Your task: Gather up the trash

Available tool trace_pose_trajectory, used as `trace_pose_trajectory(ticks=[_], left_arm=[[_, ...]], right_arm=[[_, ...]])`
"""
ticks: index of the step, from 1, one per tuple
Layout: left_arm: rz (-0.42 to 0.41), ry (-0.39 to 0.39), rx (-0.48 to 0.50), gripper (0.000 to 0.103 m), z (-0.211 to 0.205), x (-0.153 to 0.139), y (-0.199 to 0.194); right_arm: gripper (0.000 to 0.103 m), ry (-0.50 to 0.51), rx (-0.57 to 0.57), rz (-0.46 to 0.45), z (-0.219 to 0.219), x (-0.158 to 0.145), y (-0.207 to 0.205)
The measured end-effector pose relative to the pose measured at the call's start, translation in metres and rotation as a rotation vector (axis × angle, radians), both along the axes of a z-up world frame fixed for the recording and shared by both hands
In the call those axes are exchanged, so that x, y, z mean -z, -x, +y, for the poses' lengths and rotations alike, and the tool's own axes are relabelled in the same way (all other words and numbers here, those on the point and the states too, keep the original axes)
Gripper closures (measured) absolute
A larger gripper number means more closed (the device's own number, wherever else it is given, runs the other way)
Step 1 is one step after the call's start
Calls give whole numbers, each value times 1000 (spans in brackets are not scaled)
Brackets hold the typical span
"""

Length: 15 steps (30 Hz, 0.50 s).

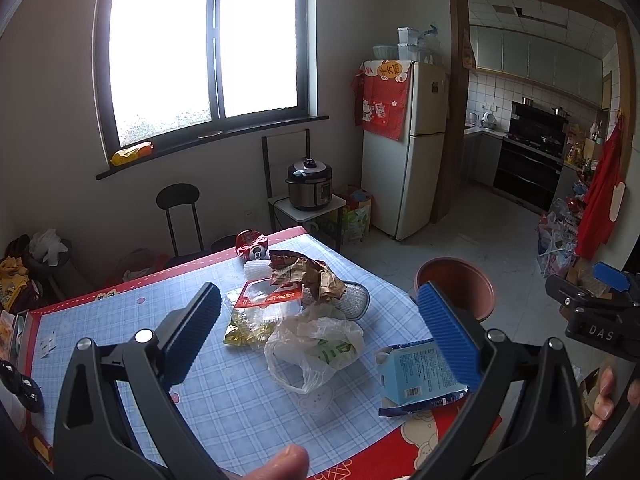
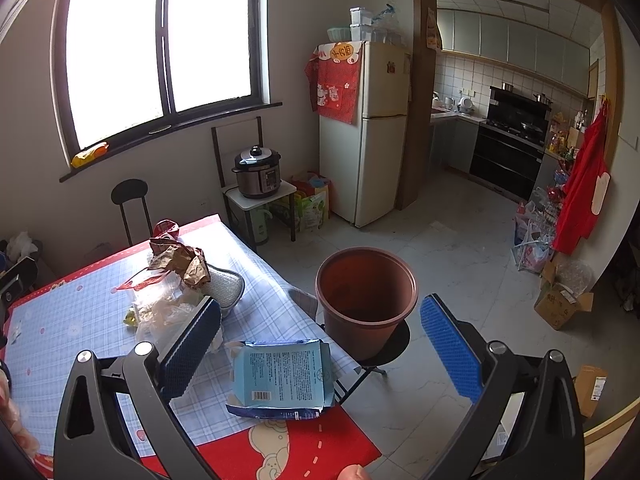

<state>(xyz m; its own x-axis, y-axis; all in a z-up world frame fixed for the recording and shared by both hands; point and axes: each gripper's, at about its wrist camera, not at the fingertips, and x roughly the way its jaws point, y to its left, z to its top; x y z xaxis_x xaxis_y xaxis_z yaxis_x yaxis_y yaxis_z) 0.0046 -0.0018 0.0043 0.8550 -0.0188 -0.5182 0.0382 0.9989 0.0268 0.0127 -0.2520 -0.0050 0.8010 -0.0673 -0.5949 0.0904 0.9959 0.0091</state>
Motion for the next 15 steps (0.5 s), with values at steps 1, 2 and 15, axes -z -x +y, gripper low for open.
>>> trace_pose_trajectory(ticks=[1, 2, 15], left_arm=[[1, 0, 0, 6, 0, 0, -1], [0, -1, 0, 6, 0, 0, -1], [-16, 0, -2, 6, 1, -6, 0]], right_arm=[[5, 0, -1, 1, -1, 0, 0], [5, -1, -1, 1, -1, 0, 0], [5, -1, 5, -16, -3, -5, -3]])
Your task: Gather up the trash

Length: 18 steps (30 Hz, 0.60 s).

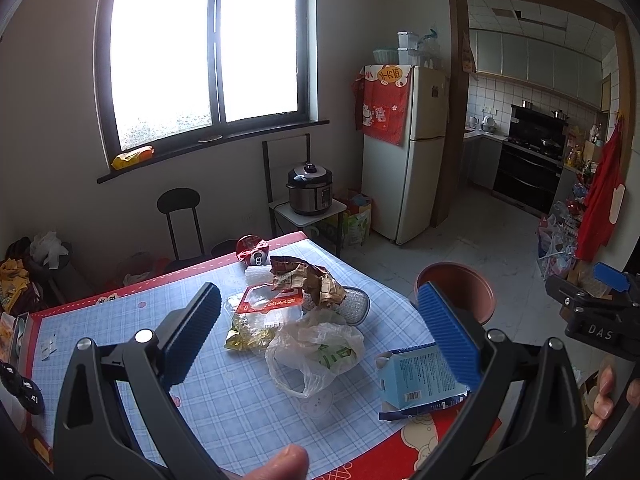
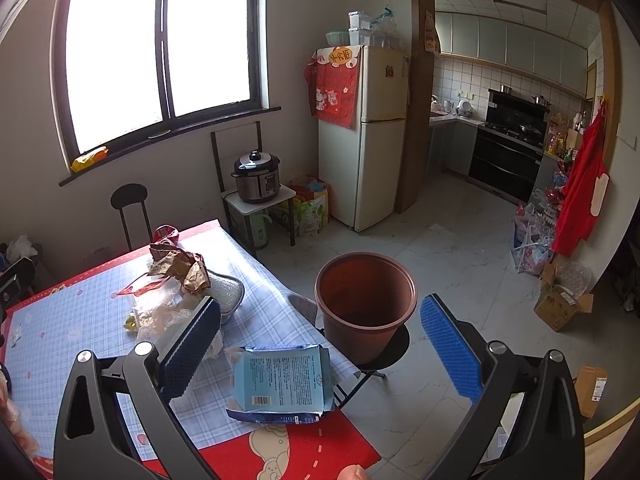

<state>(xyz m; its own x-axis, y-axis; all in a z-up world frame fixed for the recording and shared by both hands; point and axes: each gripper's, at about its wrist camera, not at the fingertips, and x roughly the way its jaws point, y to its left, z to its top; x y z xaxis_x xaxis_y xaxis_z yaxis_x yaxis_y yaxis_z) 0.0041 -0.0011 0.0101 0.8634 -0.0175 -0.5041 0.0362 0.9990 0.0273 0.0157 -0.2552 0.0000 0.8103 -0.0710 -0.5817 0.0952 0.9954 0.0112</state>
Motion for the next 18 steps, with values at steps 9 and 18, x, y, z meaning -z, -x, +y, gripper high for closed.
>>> trace_pose_trajectory(ticks=[9, 18], left_arm=[[1, 2, 5, 6, -1, 0, -1], [1, 1, 6, 6, -3, 0, -1]], right_arm=[[5, 6, 1, -5, 0, 1, 2], [5, 9, -2, -6, 1, 0, 3]])
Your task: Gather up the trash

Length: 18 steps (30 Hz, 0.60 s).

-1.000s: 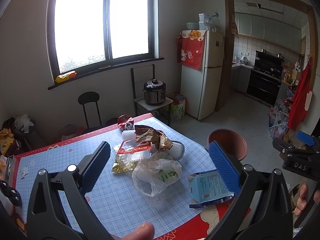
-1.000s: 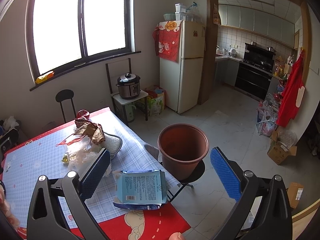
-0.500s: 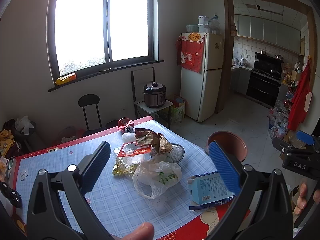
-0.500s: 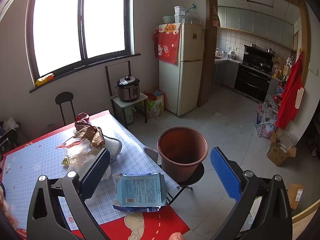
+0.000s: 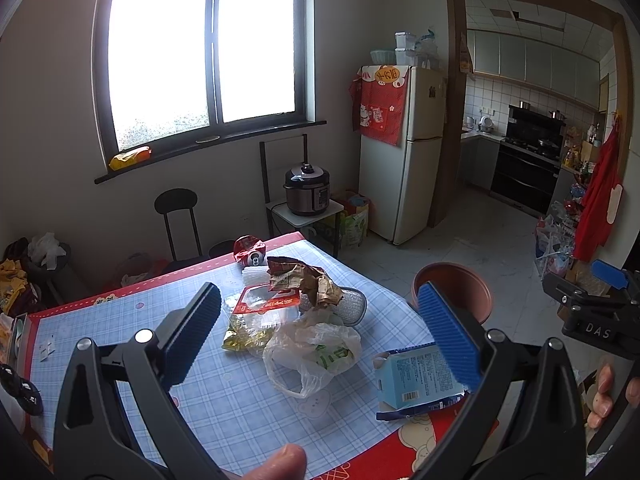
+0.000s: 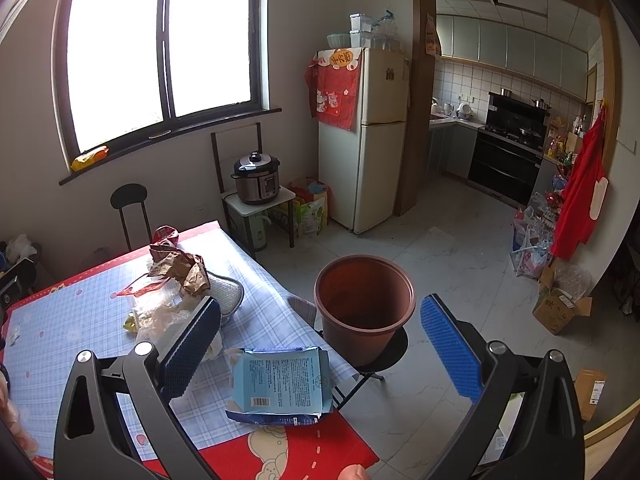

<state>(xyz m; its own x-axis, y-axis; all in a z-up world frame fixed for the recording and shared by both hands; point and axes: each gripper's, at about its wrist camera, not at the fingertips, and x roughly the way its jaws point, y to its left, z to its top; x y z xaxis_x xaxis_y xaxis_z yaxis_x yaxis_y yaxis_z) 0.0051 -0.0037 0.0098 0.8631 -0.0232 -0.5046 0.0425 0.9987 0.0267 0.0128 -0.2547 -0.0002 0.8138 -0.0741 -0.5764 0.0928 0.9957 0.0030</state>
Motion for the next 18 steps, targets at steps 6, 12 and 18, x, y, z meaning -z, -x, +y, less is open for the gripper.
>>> trace_pose_trajectory(ticks=[6, 12, 18], left_arm=[[0, 1, 0, 6, -1, 0, 0], [0, 0, 0, 6, 0, 1, 0], [13, 12, -8, 6, 1, 3, 1]], right_arm=[[5, 2, 0, 3, 2, 1, 0], [5, 1, -3, 8, 2, 2, -1], [5, 1, -8, 14, 3, 5, -2]])
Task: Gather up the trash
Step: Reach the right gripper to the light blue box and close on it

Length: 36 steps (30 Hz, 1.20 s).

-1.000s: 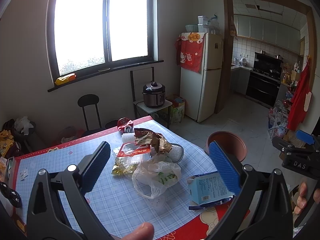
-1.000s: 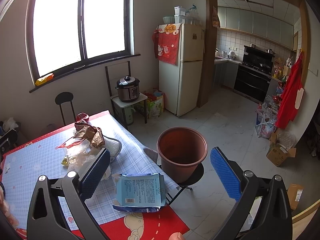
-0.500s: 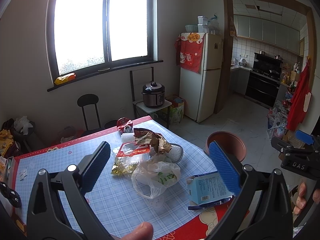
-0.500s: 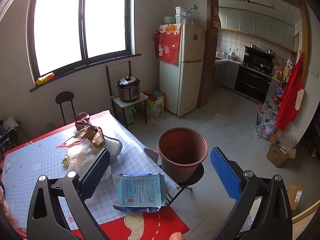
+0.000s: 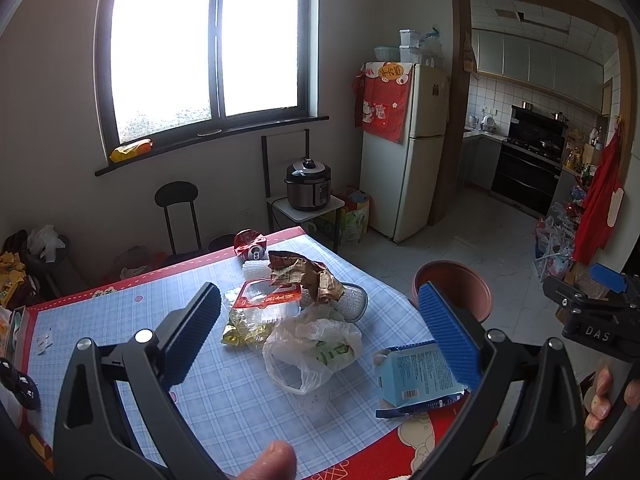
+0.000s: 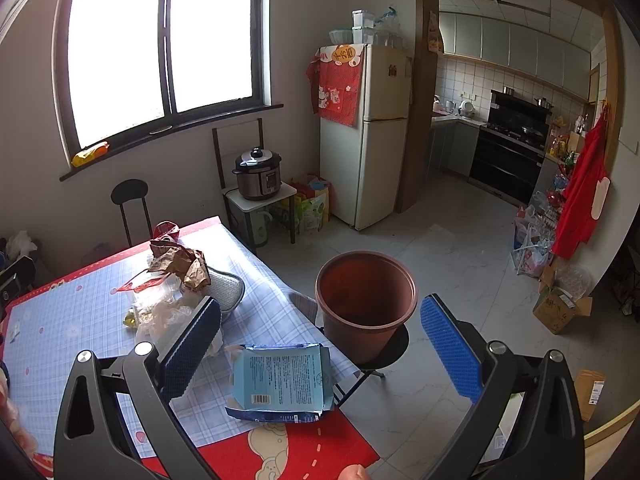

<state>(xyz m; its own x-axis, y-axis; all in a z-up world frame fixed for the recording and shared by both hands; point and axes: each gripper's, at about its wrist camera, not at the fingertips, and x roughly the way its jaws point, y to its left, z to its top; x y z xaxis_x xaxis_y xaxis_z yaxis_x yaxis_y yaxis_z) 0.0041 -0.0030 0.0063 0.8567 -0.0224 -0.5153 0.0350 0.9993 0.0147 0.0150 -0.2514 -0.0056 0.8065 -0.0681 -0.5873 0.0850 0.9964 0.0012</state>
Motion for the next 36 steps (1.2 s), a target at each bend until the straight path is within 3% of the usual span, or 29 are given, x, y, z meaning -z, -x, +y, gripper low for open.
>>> trace_pose_trajectory(ticks=[6, 11, 15, 22, 28, 34, 36], left_arm=[[0, 17, -44, 5, 8, 6, 2], [-5, 1, -108, 5, 11, 15, 3], [51, 0, -160, 5, 12, 34, -1], [180, 38, -326, 5, 16, 92, -6], [234, 17, -429, 6, 5, 133, -1], [273, 148, -506, 6, 5, 149, 10], [283, 161, -536, 6, 7, 150, 18]], right_arm=[[5, -35, -52, 21, -2, 12, -12], [5, -120, -178, 13, -12, 30, -30], [5, -127, -229, 28, -26, 52, -49], [5, -159, -346, 253, -53, 123, -81], [5, 8, -501, 338, -50, 172, -95], [5, 116, -812, 410, -27, 204, -133], [5, 173, -911, 424, -12, 214, -145]])
